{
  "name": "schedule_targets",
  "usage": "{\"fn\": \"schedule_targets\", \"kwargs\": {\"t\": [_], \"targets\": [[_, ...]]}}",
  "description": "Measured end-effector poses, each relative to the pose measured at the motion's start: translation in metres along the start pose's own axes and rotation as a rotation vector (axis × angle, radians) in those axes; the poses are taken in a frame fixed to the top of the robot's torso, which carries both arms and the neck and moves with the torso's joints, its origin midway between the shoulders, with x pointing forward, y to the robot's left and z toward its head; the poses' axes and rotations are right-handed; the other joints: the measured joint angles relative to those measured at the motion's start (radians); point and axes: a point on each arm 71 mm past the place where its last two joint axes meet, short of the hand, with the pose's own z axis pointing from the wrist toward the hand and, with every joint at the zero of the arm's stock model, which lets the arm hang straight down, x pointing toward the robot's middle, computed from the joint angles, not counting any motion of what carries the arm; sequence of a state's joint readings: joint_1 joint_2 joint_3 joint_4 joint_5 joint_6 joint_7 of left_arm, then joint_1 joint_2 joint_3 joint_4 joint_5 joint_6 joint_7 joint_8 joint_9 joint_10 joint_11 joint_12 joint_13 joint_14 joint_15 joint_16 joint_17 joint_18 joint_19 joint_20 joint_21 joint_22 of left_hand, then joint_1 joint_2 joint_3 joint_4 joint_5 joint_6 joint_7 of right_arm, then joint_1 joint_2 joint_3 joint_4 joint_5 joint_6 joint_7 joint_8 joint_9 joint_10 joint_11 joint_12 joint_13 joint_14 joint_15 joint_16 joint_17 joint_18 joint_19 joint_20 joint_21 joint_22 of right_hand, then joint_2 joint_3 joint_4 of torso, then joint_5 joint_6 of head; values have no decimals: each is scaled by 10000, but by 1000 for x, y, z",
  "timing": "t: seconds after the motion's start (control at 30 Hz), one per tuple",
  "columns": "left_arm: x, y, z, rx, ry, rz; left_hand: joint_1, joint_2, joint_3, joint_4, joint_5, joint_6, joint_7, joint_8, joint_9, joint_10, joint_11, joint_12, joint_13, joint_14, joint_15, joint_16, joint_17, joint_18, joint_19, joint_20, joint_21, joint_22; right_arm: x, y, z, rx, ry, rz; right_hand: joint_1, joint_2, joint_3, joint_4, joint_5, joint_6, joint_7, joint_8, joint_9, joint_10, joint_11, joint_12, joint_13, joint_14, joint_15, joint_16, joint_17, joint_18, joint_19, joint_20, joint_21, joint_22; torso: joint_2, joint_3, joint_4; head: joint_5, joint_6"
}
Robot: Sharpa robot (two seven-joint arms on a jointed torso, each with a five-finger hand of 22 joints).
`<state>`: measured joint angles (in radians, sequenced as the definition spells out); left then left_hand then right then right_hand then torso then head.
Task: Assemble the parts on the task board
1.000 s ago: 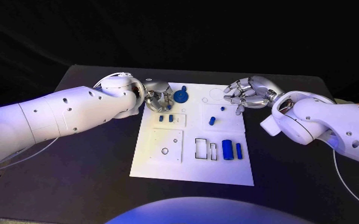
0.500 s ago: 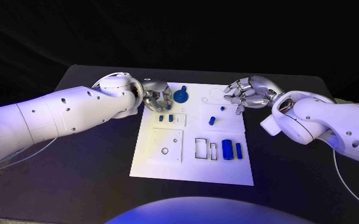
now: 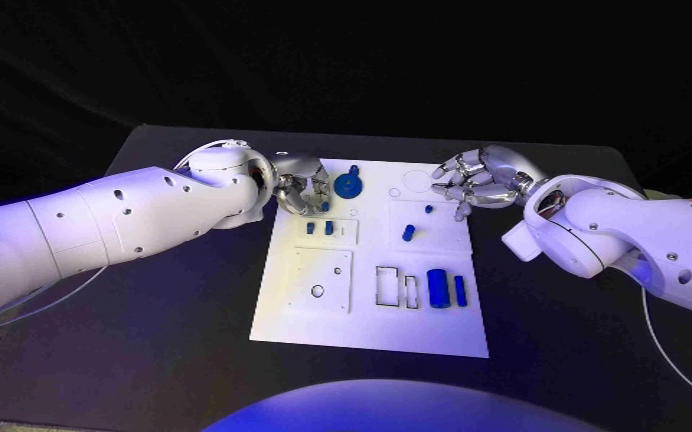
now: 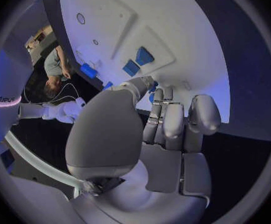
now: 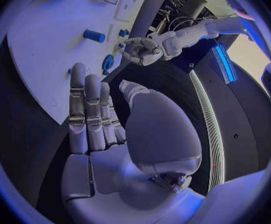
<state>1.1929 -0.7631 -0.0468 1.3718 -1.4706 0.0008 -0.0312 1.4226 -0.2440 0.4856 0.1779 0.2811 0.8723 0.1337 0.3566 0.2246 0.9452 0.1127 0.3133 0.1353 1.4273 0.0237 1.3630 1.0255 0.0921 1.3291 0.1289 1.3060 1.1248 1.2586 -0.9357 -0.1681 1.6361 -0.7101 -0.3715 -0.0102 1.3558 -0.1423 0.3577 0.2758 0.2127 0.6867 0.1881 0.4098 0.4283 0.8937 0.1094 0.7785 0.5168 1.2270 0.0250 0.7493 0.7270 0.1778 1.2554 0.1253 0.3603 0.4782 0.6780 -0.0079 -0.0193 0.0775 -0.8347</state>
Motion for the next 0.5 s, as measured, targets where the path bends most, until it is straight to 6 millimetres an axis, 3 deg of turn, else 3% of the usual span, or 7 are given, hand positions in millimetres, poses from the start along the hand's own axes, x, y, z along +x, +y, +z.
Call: {"fn": "schedule_targets", "kwargs": {"t": [0.3,0.5], "targets": [[0,2,-2,-41,-41,-32,0,0,0,0,0,0,0,0,11,-35,35,68,26,0,0,0,9,0,0,0,-39,-12,0,-1,0,15,-14,-4,0,0,0,0,0,3,3,0,0,5,4,0,-19,0,0,0,11,1,0,0,-33,-25,0,2,-1,6,5],[-7,12,-7,-246,-276,-278,0,0,-116,-59,0,-383,101,-351,-3,-463,80,194,73,-71,70,-56,-200,1,-164,19,-203,-285,-3,-3,1,70,-83,-25,84,-81,95,-95,0,5,-1,4,-26,-155,27,-171,-190,0,0,-116,73,0,16,-1,-130,-136,-2,2,-5,-1,34]]}}
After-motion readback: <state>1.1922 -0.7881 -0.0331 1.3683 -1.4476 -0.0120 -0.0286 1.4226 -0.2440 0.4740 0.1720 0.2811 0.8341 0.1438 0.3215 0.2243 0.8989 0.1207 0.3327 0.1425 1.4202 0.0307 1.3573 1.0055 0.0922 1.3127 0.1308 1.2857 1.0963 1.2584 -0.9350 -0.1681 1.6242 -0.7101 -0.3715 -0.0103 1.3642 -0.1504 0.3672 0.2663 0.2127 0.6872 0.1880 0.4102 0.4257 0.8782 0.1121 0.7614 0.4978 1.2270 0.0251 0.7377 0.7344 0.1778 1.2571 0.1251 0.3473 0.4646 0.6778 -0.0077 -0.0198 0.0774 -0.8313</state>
